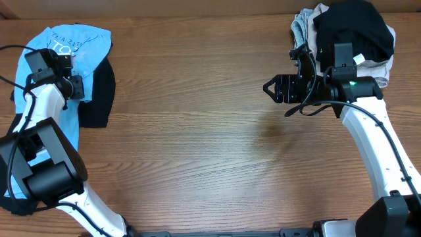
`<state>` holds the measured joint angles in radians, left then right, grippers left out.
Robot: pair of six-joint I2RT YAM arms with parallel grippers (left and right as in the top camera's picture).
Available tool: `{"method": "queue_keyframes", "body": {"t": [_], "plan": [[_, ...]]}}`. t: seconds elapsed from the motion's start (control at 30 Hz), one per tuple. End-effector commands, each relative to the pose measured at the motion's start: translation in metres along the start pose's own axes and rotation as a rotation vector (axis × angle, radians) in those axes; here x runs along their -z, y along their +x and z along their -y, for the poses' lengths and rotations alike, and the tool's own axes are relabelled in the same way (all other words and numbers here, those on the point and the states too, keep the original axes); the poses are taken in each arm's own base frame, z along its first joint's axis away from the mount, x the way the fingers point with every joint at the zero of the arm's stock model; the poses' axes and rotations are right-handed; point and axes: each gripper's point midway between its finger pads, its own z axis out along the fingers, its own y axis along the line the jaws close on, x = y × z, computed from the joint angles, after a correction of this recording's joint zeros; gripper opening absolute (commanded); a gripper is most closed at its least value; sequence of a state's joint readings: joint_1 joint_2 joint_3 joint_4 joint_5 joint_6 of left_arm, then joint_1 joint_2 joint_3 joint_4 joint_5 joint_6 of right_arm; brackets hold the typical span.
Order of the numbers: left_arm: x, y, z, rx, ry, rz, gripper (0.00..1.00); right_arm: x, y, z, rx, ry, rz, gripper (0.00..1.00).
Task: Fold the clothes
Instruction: 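Reach the left gripper to the light-blue T-shirt and grasp its top, then lift the blue T-shirt with the left gripper and drop it mid-table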
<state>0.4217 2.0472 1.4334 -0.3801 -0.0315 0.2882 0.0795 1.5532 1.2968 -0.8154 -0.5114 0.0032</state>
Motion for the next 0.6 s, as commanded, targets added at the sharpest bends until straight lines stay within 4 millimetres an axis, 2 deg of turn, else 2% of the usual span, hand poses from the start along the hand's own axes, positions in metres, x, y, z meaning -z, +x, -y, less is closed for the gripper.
{"method": "queue_keyframes", "body": {"t": [0.0,0.13,0.27,0.4,0.57], "plan": [[-0.018,0.015,-0.002,0.026,0.005,-0.045,0.35,0.003,-0.006,-0.003,0.018,0.002,0.017,0.71],[-0.023,0.020,0.000,0.044,0.009,-0.063,0.25,0.003,-0.006,-0.003,0.018,0.003,0.017,0.70],[-0.021,0.013,-0.002,0.048,0.003,-0.045,0.04,0.003,-0.007,-0.003,0.018,0.003,0.017,0.70],[-0.008,-0.004,-0.004,0.092,-0.001,-0.020,0.04,0.003,-0.007,-0.003,0.019,0.003,0.018,0.70],[0.029,-0.040,-0.001,0.153,0.007,0.026,0.04,0.003,-0.008,-0.003,0.022,0.002,0.024,0.70]]}}
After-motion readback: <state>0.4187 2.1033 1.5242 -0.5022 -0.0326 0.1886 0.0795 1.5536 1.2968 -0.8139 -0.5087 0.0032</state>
